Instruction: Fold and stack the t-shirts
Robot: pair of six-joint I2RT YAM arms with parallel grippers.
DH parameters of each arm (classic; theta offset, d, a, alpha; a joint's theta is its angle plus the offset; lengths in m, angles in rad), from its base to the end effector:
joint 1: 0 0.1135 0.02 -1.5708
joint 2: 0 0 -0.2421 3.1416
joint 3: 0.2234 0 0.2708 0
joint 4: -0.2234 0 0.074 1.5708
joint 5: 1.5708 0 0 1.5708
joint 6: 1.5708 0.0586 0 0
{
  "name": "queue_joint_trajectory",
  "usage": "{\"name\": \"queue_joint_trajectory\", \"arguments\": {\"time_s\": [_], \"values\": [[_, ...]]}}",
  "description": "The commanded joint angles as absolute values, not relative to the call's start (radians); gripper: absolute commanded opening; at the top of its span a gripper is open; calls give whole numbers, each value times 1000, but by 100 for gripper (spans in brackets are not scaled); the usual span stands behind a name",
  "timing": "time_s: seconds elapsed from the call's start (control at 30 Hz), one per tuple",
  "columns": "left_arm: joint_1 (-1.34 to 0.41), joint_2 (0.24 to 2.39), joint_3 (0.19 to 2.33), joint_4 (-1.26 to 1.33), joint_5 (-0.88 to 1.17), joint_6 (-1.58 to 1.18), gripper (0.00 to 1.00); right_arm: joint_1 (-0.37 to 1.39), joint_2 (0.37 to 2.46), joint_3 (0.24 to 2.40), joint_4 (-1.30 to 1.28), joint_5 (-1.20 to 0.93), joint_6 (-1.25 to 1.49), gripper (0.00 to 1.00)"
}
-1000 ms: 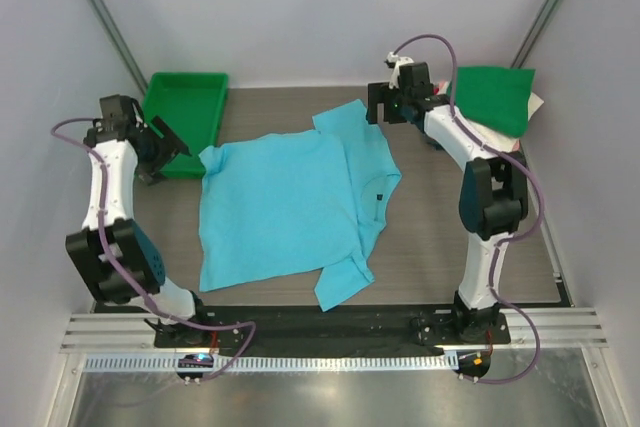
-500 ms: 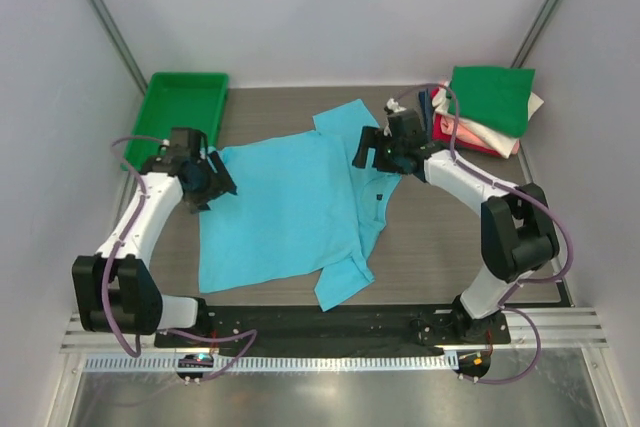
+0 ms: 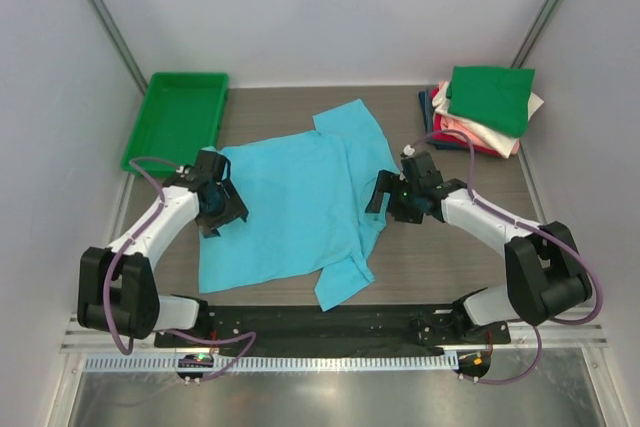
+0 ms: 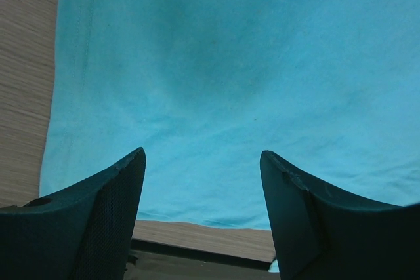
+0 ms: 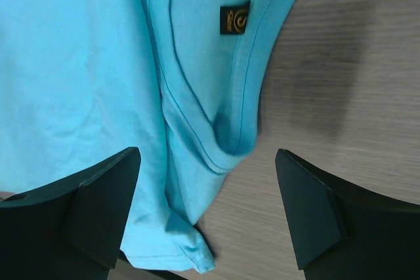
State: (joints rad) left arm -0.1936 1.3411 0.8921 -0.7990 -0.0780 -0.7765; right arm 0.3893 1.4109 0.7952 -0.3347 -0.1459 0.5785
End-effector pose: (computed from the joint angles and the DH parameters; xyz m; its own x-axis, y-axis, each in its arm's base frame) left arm 0.2666 -0.0476 0.1631 -0.7813 -0.5588 -0.2781 -0.5326 0.8292 -0.1696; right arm 0.2821 0.1249 0.1416 -0.8783 0.2244 -0.4221 0.0317 0.9084 0.4169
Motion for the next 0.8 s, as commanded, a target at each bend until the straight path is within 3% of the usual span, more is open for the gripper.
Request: {"name": "queue_joint_trajectory", "arguments": {"time_s": [0.0, 0.17, 0.27, 0.3, 0.47, 0.77], "values": [[-192, 1293, 859, -764, -115, -807, 72, 414, 1365, 755, -334, -184, 607, 89], [-190, 1293, 827, -755, -136, -810, 71, 445, 1367, 667, -263, -232, 637, 77], [-192, 1325, 813, -724, -134, -811, 71, 445, 1400, 657, -241, -213, 611, 53], [-190, 1336, 810, -718, -129, -813, 71, 442, 1410, 660, -241, -209, 601, 37], [-190, 1414, 801, -678, -141, -804, 70, 312, 1416, 641, -245, -261, 571, 3], [-190, 1560, 854, -653, -228, -775, 66, 88, 1278, 607, -370, -92, 551, 1]]}}
